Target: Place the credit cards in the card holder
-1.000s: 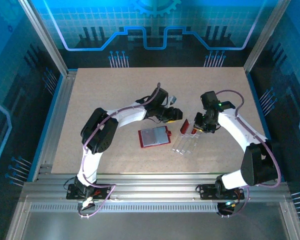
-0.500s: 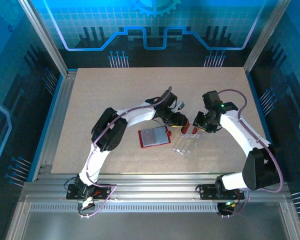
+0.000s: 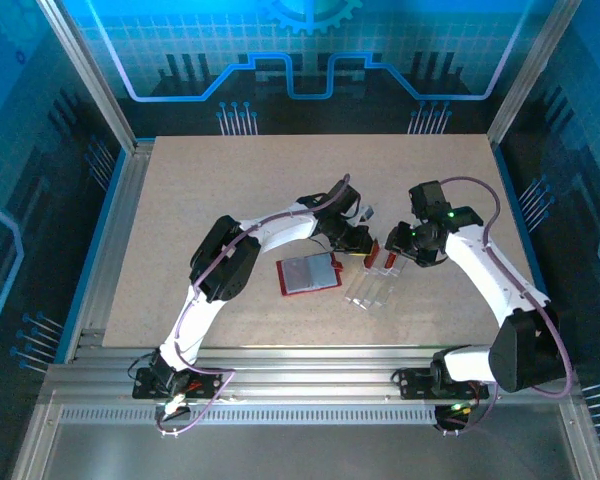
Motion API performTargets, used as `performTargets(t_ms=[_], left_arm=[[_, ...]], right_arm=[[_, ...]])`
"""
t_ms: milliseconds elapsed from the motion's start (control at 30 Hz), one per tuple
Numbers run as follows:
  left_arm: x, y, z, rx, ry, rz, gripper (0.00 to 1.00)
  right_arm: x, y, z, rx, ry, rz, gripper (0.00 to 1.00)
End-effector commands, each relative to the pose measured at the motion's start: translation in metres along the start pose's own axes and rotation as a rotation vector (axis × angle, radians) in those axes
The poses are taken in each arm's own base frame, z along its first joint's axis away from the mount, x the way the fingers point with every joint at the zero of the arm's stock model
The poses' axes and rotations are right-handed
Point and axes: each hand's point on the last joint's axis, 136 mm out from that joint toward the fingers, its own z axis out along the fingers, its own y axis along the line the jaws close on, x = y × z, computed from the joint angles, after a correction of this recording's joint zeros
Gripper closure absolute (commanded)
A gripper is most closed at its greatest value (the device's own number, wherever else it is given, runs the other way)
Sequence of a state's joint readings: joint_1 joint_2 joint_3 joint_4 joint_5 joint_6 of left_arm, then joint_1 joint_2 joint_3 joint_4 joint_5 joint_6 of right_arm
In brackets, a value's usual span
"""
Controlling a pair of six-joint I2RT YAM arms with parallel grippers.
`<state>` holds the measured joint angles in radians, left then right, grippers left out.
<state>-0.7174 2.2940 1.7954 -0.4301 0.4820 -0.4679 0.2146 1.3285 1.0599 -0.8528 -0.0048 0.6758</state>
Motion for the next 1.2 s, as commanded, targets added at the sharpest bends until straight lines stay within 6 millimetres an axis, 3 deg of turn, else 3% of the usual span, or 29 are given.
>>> performTargets(t_ms=[0,167,367,533,1000,1167], left_arm=[[0.002,-0.005,-0.001,-0.006,0.014,-0.007,0.93],[-0.001,-0.012,-0.006,0.015,0.008,-0.024,0.98],[-0.003,-0.017,-0.012,0.02,-0.002,-0.028,1.0],[-0.003,-0.022,-0.019,0.037,-0.008,-0.031,1.0],[-0.009,-0.032,-0.044,0.08,-0.048,-0.039,1.0],[-0.011,-0.031,-0.05,0.09,-0.057,-0.046,1.0]], right_arm=[[0.001,-0.005,-0.01,0.009,-0.019,-0.039,0.5],[0.008,-0.01,-0.016,0.038,-0.02,-0.087,0.46],[0.015,-0.034,-0.025,0.116,-0.035,-0.069,0.41],[0.023,-0.043,-0.018,0.092,-0.01,-0.015,0.41],[0.029,-0.045,0.01,0.065,0.038,0.018,0.64],[0.026,-0.047,0.019,0.077,0.041,0.005,0.67]])
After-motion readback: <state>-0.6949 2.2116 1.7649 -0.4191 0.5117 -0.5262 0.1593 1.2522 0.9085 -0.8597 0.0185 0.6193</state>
